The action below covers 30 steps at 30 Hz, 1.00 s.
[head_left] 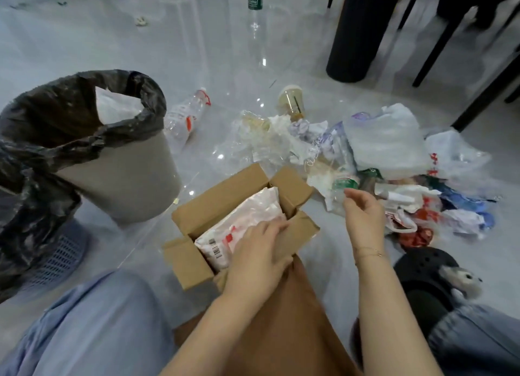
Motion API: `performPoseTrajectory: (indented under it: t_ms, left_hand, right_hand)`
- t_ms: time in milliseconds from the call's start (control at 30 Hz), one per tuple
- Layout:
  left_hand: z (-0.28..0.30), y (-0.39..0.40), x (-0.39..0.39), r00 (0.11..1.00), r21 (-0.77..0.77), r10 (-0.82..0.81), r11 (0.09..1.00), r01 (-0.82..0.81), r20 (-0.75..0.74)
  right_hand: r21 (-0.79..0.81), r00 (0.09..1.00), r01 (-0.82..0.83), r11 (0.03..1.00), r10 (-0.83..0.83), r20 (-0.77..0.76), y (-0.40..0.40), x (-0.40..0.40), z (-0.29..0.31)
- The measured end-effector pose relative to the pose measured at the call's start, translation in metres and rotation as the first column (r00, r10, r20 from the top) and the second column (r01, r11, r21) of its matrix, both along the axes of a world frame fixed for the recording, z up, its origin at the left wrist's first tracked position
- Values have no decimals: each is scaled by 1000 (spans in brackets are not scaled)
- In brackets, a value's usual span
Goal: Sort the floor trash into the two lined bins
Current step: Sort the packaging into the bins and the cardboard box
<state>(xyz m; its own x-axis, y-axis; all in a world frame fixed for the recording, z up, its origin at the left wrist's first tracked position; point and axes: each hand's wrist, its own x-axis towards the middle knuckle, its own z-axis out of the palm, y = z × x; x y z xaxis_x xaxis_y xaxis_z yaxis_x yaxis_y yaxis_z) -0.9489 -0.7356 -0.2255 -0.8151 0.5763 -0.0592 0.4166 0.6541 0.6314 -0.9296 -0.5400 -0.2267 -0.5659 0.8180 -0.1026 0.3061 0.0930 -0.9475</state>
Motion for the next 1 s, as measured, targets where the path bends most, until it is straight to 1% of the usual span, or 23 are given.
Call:
performPoseTrajectory:
  t_ms: [67,133,200,233,267,333,400,433,500,567,633,667,733,767,800,867,900,933,1000]
  left_hand:
    - [-6,-4,-10,999,-17,29,999,-29,-41]
    - [-9,-9,-23,997,-11,44,999,-45,-61]
    - [-11,-14,-36,997,-23,18,1000,-20,-70]
    - [-11,-17,-41,997,-29,1,1000,-3,-72]
    - [-12,-19,-45,997,-34,-16,999,13,-75]
    - [-13,-22,-50,996,-39,-41,999,38,-79]
    - [-14,-25,-50,995,-33,-55,998,52,-89]
    - [-15,-26,-50,994,-23,-60,998,58,-97]
    - [-17,-30,-49,993,-7,-70,998,70,-94]
    - [-19,-32,-48,993,-2,-73,997,73,-90]
    - [-21,-33,-49,989,-15,-79,997,78,-124]
    - [-21,-33,-49,986,-23,-80,997,78,-147]
    - [-21,-35,-51,983,-18,-76,997,74,-168]
    - [-21,-36,-51,982,-7,-76,997,76,-173]
    - [-22,-37,-52,981,-1,-82,997,83,-177]
    - [-21,-40,-52,977,4,-101,995,104,-188]
    - [-20,-41,-52,975,7,-108,994,111,-193]
    - [-20,-43,-52,974,9,-112,993,116,-198]
    - [-20,-45,-52,975,7,-117,993,121,-191]
  right_hand:
    - [35,991,22,999,-26,133,15,-4,-21]
    - [105,969,3,994,-29,247,28,-14,-37]
    - [166,953,-27,986,-25,301,39,-28,-47]
    - [161,948,-21,987,-31,318,43,-34,-50]
    - [111,947,12,994,-47,317,49,-41,-53]
    - [-65,957,117,991,-95,276,58,-56,-58]
    - [-184,948,167,969,-106,301,66,-67,-69]
    - [-193,936,157,969,-83,342,67,-71,-73]
    - [-148,911,131,980,-60,407,67,-74,-83]
    - [-88,894,153,984,-100,436,63,-72,-83]
    - [-113,902,196,974,-134,410,54,-66,-77]
    - [-182,923,221,958,-145,357,46,-62,-74]
    - [-392,964,255,884,-199,178,26,-52,-68]
    - [-499,966,255,828,-237,100,16,-47,-65]
    - [-602,964,241,762,-261,54,6,-43,-63]
    - [-759,954,202,619,-299,9,-14,-34,-51]
    - [-811,947,187,554,-322,-1,-23,-29,-44]
    - [-849,938,175,499,-347,-11,-30,-23,-37]
    - [-886,923,178,428,-385,0,-42,-11,-22]
